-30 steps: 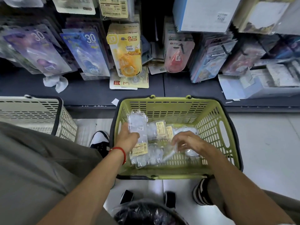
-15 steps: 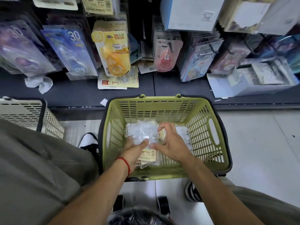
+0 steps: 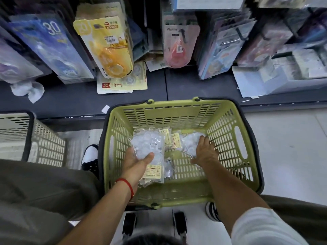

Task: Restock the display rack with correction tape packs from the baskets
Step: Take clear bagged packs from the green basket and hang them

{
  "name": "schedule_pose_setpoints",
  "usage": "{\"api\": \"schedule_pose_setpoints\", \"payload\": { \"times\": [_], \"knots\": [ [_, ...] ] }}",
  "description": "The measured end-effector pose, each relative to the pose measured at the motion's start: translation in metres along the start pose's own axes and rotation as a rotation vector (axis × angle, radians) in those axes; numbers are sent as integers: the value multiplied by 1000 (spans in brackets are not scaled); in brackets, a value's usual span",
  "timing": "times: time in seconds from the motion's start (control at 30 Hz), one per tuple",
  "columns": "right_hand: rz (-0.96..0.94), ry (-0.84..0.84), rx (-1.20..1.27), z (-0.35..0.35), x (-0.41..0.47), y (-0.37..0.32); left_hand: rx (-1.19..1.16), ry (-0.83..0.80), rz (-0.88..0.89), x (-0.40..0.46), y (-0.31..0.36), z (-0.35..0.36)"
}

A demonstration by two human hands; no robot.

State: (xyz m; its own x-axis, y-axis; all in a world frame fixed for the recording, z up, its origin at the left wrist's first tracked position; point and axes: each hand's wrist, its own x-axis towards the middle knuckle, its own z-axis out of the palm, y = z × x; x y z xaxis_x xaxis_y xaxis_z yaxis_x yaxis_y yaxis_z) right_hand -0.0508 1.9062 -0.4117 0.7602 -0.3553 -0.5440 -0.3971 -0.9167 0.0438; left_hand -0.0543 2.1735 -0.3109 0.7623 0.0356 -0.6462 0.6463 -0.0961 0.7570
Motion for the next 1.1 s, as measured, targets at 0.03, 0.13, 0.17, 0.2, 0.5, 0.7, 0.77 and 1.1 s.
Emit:
{"api": "schedule_pose_setpoints", "payload": {
  "times": [0.03,0.13,0.17,0.2,0.5,0.7,0.77,1.1],
  "knots": [
    [6,12,-6,0,-1,-3,7,0,4,2,2,2],
    [22,-25,88,-2,-3,-5,25,-6,5,6,6,8],
    [29,-50,185,-5,-3,-2,32,-13,6,9,8,10],
    [42,-62,325,-9,-4,1,29,-21,7,11,9,12],
    [-4,-205,1481,-62,-63,38,35,-3,3,8,22,24],
    [-214,-315,1511,-104,-102,26,-39,52,-27,-4,31,22],
    [-279,-310,1446,-121,-110,24,-94,42,-50,-9,36,18],
    [-523,-426,852,-192,-136,-27,-215,-328,57,-29,63,-5]
  ]
}}
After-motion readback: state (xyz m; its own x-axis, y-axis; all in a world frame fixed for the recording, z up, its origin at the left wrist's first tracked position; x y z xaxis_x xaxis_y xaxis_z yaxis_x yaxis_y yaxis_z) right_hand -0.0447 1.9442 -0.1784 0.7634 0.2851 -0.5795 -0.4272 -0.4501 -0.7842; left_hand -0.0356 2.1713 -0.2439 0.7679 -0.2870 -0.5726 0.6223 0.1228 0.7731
